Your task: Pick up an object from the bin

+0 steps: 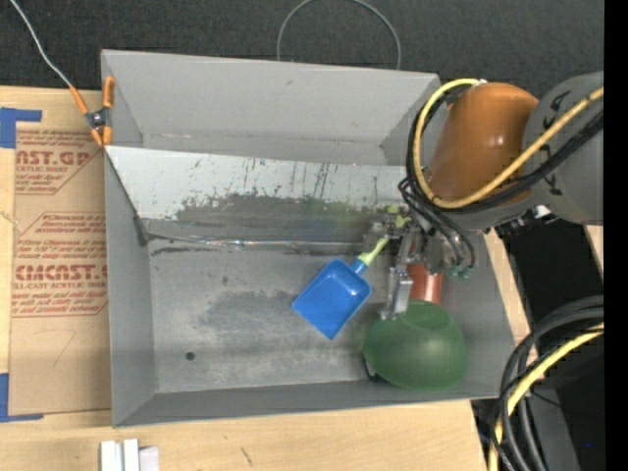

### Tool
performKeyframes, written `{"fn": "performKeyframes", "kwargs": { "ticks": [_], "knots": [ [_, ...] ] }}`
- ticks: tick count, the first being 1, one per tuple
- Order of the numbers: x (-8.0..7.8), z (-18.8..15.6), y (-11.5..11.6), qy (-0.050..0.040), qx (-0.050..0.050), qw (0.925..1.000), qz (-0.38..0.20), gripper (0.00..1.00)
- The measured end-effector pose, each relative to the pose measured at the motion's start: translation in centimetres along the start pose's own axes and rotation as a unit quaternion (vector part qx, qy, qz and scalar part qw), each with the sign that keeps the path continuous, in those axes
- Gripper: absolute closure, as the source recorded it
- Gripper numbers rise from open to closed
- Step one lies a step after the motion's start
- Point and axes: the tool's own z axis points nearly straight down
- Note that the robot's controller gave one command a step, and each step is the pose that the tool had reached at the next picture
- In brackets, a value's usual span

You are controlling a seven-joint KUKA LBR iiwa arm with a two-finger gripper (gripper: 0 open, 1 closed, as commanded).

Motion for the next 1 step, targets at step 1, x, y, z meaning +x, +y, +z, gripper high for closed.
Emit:
{"fn": "performKeyframes", "kwargs": {
  "ticks": [1],
  "knots": [
    [-0.17, -0.44, 0.02, -0.0039, 0.0, 1.0, 0.0, 0.0]
  ]
}}
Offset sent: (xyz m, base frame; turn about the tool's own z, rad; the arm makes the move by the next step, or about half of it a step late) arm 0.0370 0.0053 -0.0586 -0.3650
